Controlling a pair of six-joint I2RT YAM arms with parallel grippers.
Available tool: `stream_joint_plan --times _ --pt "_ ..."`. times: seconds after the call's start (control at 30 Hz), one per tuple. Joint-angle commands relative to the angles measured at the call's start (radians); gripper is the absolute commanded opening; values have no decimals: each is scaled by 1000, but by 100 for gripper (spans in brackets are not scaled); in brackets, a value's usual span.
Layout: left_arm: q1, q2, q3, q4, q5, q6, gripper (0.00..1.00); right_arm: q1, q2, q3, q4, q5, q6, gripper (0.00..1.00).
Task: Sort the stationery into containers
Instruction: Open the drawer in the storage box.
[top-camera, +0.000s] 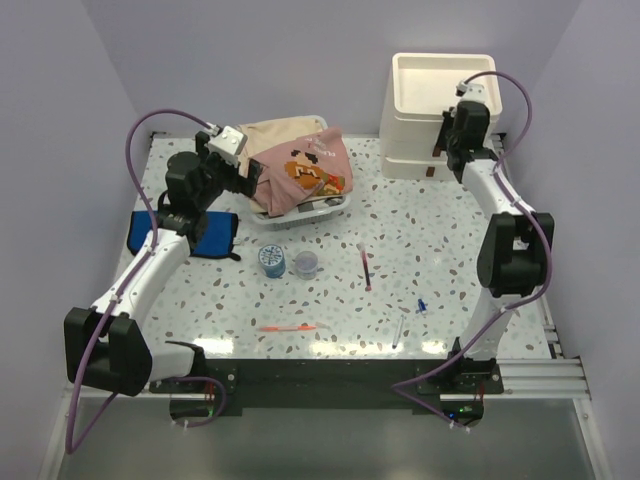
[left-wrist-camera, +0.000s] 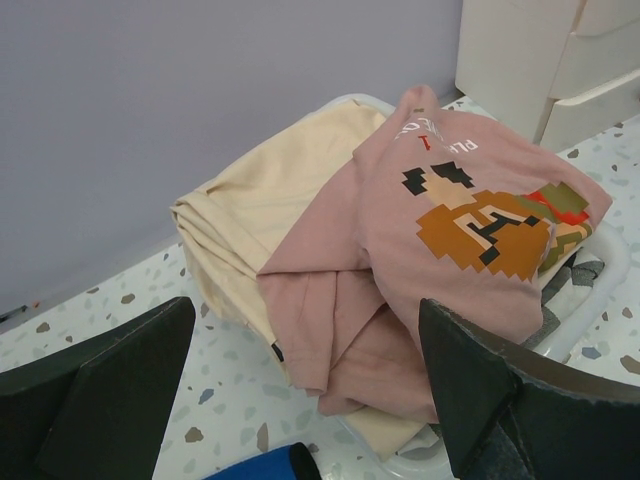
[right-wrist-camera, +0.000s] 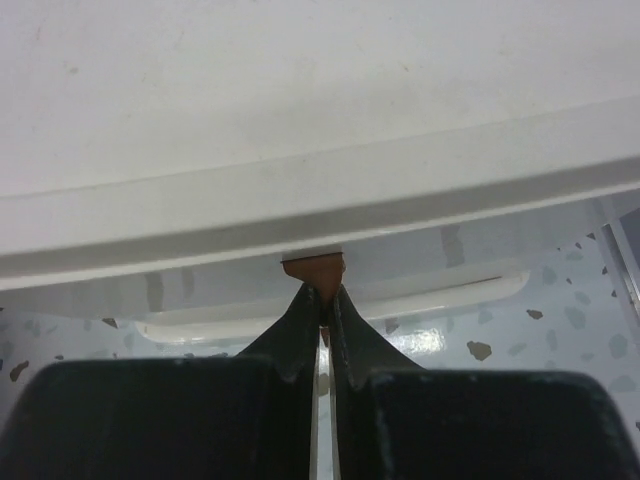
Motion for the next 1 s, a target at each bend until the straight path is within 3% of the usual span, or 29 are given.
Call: stream_joint_plan --times 0.0,0.3,0.63,0.7,0.77,0.8,0.9,0.97 --pt "8 -11 10 69 8 -21 99 -13 -169 -81 26 27 3 0" --pt "8 -29 -8 79 29 -45 99 -13 -349 -247 -38 5 9 0" --pt "8 -57 -22 73 32 -45 99 -13 -397 -301 -31 -15 9 0" --pt "8 -63 -20 70 31 -42 99 -15 -392 -296 -24 -21 5 21" --pt "8 -66 -14 62 29 -33 99 -13 -389 -275 -37 -36 -12 35" --pt "8 -69 -10 59 27 -30 99 -13 -393 -267 -66 -47 -15 48" --pt "8 -77 16 35 40 -25 99 -13 -423 -235 -162 -105 -35 59" --pt "8 -84 36 7 49 -10 99 -13 -467 -236 -217 -149 -37 60"
